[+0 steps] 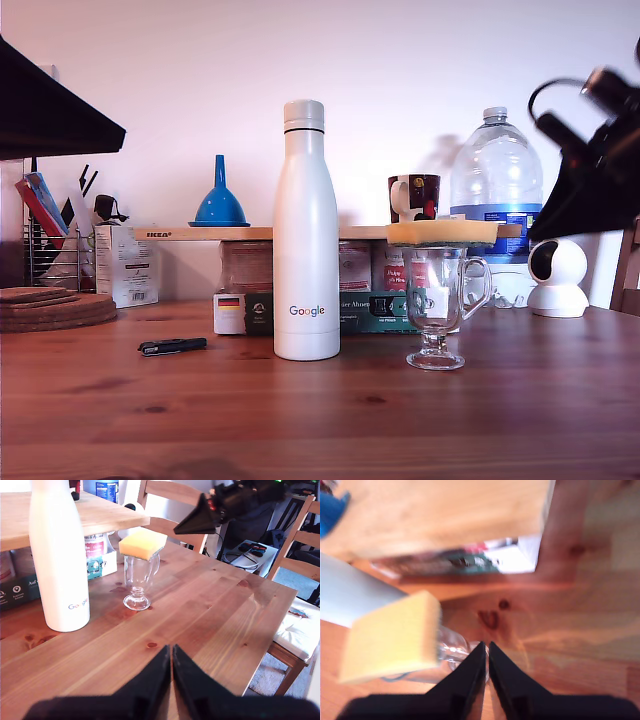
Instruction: Knock the sponge off the top of the glass cup
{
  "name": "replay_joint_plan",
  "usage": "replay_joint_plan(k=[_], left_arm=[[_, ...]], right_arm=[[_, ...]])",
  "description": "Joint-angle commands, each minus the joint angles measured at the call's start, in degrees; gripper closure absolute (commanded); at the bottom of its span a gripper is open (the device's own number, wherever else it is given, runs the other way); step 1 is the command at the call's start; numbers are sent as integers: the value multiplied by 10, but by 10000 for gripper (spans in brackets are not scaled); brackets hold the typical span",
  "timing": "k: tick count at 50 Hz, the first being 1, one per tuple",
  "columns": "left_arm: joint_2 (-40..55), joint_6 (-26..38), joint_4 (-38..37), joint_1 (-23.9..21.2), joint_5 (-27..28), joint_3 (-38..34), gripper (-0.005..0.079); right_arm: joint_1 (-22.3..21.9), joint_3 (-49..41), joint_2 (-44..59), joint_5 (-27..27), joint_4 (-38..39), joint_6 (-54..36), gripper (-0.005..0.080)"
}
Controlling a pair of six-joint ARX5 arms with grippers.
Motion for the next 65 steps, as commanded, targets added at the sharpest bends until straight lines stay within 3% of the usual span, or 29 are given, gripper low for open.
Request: replay_joint_plan(k=[1, 31, 65], left_arm=[[-1, 5, 7, 0, 0, -10, 766], [-1, 5, 7, 0, -2, -10, 766], [-1, 5, 7, 0, -2, -10, 766]], right_arm=[[0, 12, 17, -5, 0, 1, 763], [6, 25, 30, -57, -10, 8, 763], [30, 27, 30, -72, 5, 16, 763]])
